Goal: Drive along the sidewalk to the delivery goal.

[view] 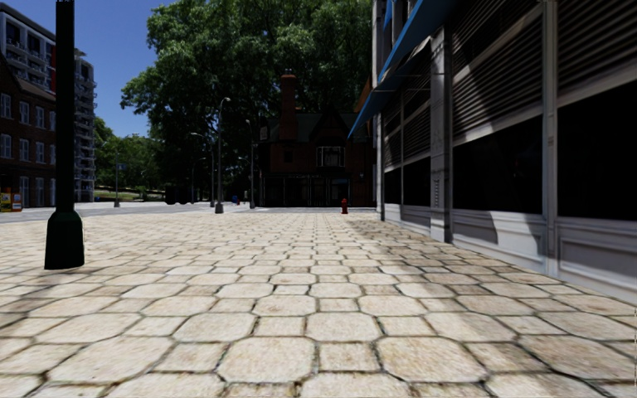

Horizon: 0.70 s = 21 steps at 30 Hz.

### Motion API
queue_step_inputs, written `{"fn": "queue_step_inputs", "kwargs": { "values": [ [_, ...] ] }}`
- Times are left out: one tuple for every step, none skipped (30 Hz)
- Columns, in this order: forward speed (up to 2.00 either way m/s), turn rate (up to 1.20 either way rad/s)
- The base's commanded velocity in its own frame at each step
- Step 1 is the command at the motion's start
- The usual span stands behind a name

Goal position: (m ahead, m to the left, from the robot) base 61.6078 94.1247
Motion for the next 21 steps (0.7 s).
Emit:
{"fn": "queue_step_inputs", "kwargs": {
  "values": [
    [1.76,0.00],
    [1.76,0.00],
    [1.76,0.00],
    [1.76,0.00],
    [1.76,0.00],
    [1.76,0.00],
    [1.76,0.00],
    [1.76,0.00],
    [1.76,0.00],
    [1.76,0.00],
    [1.76,0.00],
    [1.76,0.00],
    [1.76,0.00],
    [1.77,0.00],
    [1.77,0.00],
    [1.77,0.00],
    [1.77,0.00],
    [1.77,0.00],
    [1.77,0.00],
    [1.77,0.00],
    [1.77,0.00]
  ]
}}
